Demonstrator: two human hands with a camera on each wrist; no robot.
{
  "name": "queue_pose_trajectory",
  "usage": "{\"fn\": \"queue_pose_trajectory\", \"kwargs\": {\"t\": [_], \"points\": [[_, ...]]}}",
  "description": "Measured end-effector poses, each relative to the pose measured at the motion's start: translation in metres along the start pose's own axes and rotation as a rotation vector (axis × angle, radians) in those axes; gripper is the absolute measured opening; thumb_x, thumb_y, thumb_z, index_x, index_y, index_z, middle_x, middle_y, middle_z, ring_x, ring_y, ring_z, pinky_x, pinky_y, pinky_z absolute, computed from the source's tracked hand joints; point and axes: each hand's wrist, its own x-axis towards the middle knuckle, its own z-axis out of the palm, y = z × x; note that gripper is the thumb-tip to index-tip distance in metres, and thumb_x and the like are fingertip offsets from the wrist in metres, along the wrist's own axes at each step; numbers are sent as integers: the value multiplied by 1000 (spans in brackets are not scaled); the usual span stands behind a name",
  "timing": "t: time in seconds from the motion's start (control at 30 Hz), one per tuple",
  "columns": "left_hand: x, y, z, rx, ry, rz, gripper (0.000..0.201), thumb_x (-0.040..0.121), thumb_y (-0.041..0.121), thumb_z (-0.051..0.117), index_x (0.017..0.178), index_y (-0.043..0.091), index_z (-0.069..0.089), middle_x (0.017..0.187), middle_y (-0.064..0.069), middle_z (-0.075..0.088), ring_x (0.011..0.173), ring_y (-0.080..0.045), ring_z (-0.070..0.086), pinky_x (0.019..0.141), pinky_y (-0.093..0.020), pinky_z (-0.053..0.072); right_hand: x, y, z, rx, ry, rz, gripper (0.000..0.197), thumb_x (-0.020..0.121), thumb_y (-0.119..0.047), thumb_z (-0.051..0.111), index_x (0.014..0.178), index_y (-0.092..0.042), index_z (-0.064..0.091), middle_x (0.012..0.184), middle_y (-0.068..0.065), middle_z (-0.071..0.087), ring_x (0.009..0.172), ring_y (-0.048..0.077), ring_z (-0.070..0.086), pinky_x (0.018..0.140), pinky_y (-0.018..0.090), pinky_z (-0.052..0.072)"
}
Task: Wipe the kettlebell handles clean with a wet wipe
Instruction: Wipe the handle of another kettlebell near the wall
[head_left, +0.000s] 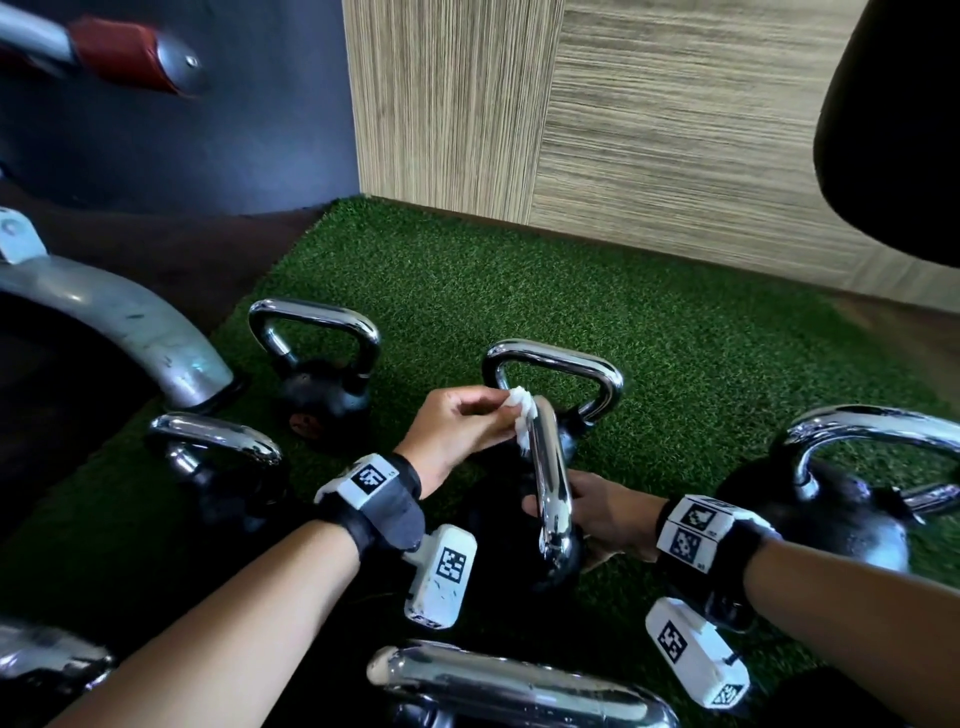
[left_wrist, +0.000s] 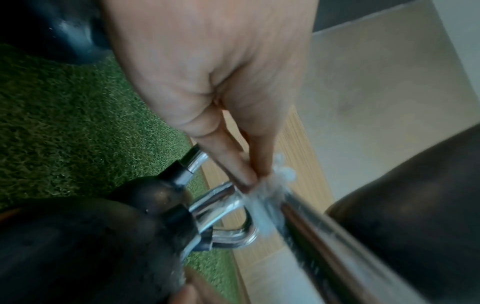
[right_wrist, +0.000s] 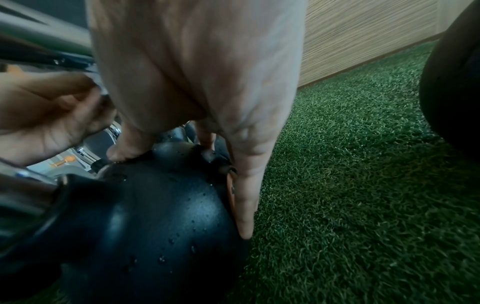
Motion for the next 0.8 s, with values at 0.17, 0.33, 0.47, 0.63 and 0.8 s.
{"fn": "queue_pose_trajectory", "kwargs": {"t": [0.17, 0.33, 0.47, 0.63, 0.8], "points": [[-10, 15, -8, 95, -170, -50, 14, 84, -10, 74, 84, 4, 74, 84, -6, 75, 84, -17, 74, 81, -31, 64, 2, 1, 0, -79, 25, -84, 48, 94, -31, 71, 139, -24, 56, 123, 0, 71, 92, 4, 70, 66, 15, 58], [-9, 17, -9, 209, -157, 23, 17, 82, -8, 77, 79, 8, 74, 81, -5, 74, 81, -15, 72, 79, -30, 64, 0, 0, 0, -35, 2, -104, 36, 97, -14, 67, 132, -17, 57, 101, -5, 73, 72, -5, 70, 58, 12, 55], [-27, 19, -11, 374, -485, -2, 26, 78, -18, 75, 74, 8, 72, 75, -2, 75, 69, -8, 72, 69, -20, 60, 0, 1, 1, -57, 15, -140, 23, 101, -7, 59, 121, -18, 58, 79, -17, 73, 65, -16, 65, 59, 5, 51], [-39, 12, -13, 415, -373, 128, 23, 71, -4, 88, 74, 16, 79, 88, -14, 79, 79, -16, 71, 78, -26, 59, -4, -3, -1, -93, 6, -170, 22, 101, -9, 60, 114, -26, 57, 70, -30, 71, 66, -18, 65, 58, 4, 50], [-57, 8, -9, 460, -476, 134, 28, 71, -6, 88, 73, 20, 79, 86, -5, 80, 78, -8, 73, 76, -18, 57, -3, -2, -1, -155, 15, -159, 37, 96, -27, 69, 132, -24, 61, 108, -10, 72, 80, -8, 68, 65, 10, 56]]}}
